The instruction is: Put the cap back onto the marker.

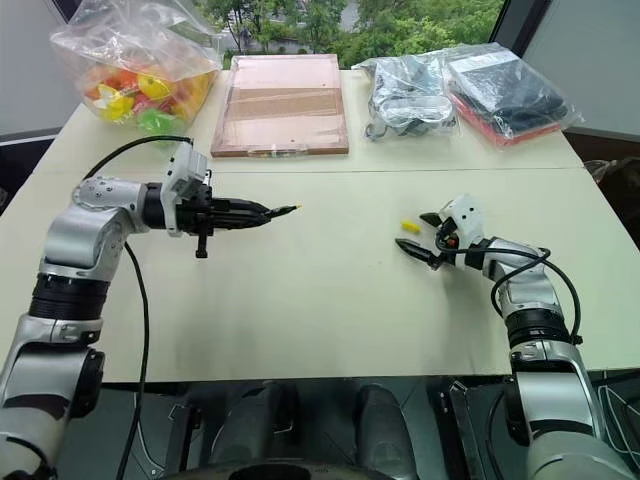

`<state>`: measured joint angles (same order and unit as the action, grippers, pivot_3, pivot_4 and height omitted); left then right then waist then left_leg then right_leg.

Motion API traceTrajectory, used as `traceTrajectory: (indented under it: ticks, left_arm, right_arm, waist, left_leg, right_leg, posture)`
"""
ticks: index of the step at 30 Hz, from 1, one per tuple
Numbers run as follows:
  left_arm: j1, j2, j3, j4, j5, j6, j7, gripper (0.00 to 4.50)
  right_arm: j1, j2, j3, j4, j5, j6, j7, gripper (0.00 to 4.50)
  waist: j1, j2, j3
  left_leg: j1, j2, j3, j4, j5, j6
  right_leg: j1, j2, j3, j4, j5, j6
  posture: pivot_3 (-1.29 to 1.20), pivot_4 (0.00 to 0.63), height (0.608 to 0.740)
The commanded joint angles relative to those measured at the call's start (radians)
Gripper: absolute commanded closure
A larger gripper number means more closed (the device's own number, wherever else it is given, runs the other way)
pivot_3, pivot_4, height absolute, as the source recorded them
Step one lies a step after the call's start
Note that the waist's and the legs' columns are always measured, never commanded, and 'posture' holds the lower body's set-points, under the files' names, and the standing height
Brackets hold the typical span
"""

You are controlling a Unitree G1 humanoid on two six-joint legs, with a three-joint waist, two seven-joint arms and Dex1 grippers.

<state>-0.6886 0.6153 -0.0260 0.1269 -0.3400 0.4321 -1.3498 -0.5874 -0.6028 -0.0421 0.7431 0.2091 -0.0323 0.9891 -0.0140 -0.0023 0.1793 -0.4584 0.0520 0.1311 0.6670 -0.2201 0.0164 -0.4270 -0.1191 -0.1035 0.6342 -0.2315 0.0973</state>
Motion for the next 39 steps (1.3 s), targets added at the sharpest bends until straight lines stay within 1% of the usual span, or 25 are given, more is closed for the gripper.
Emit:
traceTrajectory:
  ticks: [1,4,5,6,8,13,14,20,26,30,32,36,39]
  left_arm:
    - [-0.002,0.018,0.009,-0.037,-0.024,0.0,0.009,4.47]
    - [0.001,0.019,0.005,-0.037,-0.027,-0.003,0.015,4.47]
    - [0.002,0.019,0.004,-0.037,-0.028,-0.004,0.017,4.5]
    - [0.002,0.019,0.003,-0.037,-0.028,-0.004,0.018,4.5]
    - [0.003,0.017,0.0,-0.039,-0.029,-0.005,0.021,4.5]
    - [0.007,0.01,-0.008,-0.045,-0.032,-0.006,0.03,4.5]
    - [0.007,0.009,-0.009,-0.046,-0.033,-0.006,0.031,4.5]
    - [0.015,0.014,-0.012,-0.055,-0.041,-0.006,0.039,4.5]
    - [0.002,0.025,-0.012,-0.008,-0.019,-0.051,0.039,4.5]
    - [-0.018,0.039,-0.034,0.044,0.028,-0.13,0.026,4.5]
    - [-0.037,0.047,-0.049,0.083,0.053,-0.182,0.009,4.5]
    - [-0.122,0.045,-0.07,0.177,0.081,-0.261,-0.04,4.5]
    - [-0.172,0.033,-0.09,0.215,0.088,-0.293,-0.08,4.5]
  right_arm:
    - [-0.02,0.006,0.002,0.034,-0.019,-0.022,0.015,0.0]
    - [-0.023,-0.002,0.024,0.046,-0.046,-0.047,0.038,0.0]
    - [-0.023,-0.006,0.032,0.051,-0.057,-0.056,0.048,0.52]
    - [-0.024,-0.011,0.038,0.056,-0.065,-0.062,0.058,0.79]
    - [-0.025,-0.021,0.044,0.063,-0.073,-0.066,0.082,1.84]
    - [-0.041,-0.037,0.052,0.094,-0.082,-0.069,0.122,4.26]
    - [-0.043,-0.037,0.052,0.099,-0.083,-0.07,0.125,4.39]
    - [-0.041,-0.034,0.049,0.105,-0.089,-0.075,0.12,4.39]
    - [-0.057,-0.054,0.043,0.027,-0.084,-0.05,0.126,4.39]
    - [-0.055,-0.078,0.049,-0.089,-0.073,-0.002,0.166,4.39]
    - [-0.051,-0.1,0.06,-0.184,-0.063,0.042,0.198,4.39]
    - [-0.061,-0.161,0.088,-0.436,-0.026,0.171,0.288,4.39]
    - [-0.074,-0.185,0.101,-0.538,-0.009,0.229,0.325,4.39]
  waist:
    - [0.0,0.0,0.0]
    - [0.0,0.0,0.0]
    - [0.0,0.0,0.0]
    - [0.0,0.0,0.0]
    - [0.0,0.0,0.0]
    - [0.002,0.0,0.0]
    - [0.003,0.0,0.0]
    - [0.003,0.0,0.0]
    - [0.003,0.0,0.0]
    - [0.002,0.0,0.0]
    - [0.001,0.001,0.0]
    - [0.002,0.001,0.001]
    - [0.004,0.001,0.001]
  left_leg:
    - [0.0,0.0,0.0,0.0,0.0,0.0]
    - [0.0,0.0,0.0,0.0,0.0,0.0]
    - [0.0,0.0,0.0,0.0,0.0,0.0]
    - [0.0,0.0,0.0,0.0,0.0,0.0]
    - [0.001,0.0,0.0,0.0,0.0,0.0]
    - [0.004,0.0,0.0,0.0,0.0,0.0]
    - [0.004,0.0,0.0,0.0,0.0,0.0]
    - [0.005,0.0,0.0,0.0,0.0,0.0]
    - [0.006,0.0,0.0,0.0,0.0,0.0]
    - [0.006,0.0,0.0,0.0,0.0,0.0]
    - [0.006,0.0,0.001,-0.001,0.0,0.0]
    - [0.004,0.0,0.001,-0.001,0.0,0.0]
    - [0.003,0.0,0.001,-0.001,0.0,0.0]
  right_leg:
    - [0.0,0.0,0.0,0.0,0.0,0.0]
    - [0.0,0.0,0.0,0.0,0.0,0.0]
    - [0.0,0.0,0.0,0.0,0.0,0.0]
    - [0.0,0.0,0.0,0.0,0.0,0.0]
    - [0.001,0.0,0.0,0.0,0.0,0.0]
    - [0.004,0.0,0.0,0.0,0.0,0.0]
    - [0.005,0.0,0.0,0.0,0.0,0.0]
    - [0.006,0.0,0.0,0.0,0.0,0.0]
    - [0.006,0.0,0.0,0.0,0.0,0.0]
    - [0.006,0.0,0.0,0.0,0.0,0.0]
    - [0.005,0.0,0.0,0.0,0.0,0.0]
    - [0.002,0.0,0.001,0.0,0.0,0.0]
    - [0.002,0.0,0.001,0.0,0.0,0.0]
  posture:
    - [0.0,0.15,0.74]
    - [0.0,0.15,0.74]
    - [0.0,0.15,0.74]
    - [0.0,0.15,0.74]
    - [0.0,0.15,0.74]
    - [0.0,0.15,0.74]
    - [0.0,0.15,0.74]
    - [0.0,0.15,0.74]
    - [0.0,0.15,0.74]
    - [0.0,0.15,0.74]
    - [0.0,0.15,0.74]
    - [0.0,0.15,0.74]
    - [0.0,0.15,0.74]
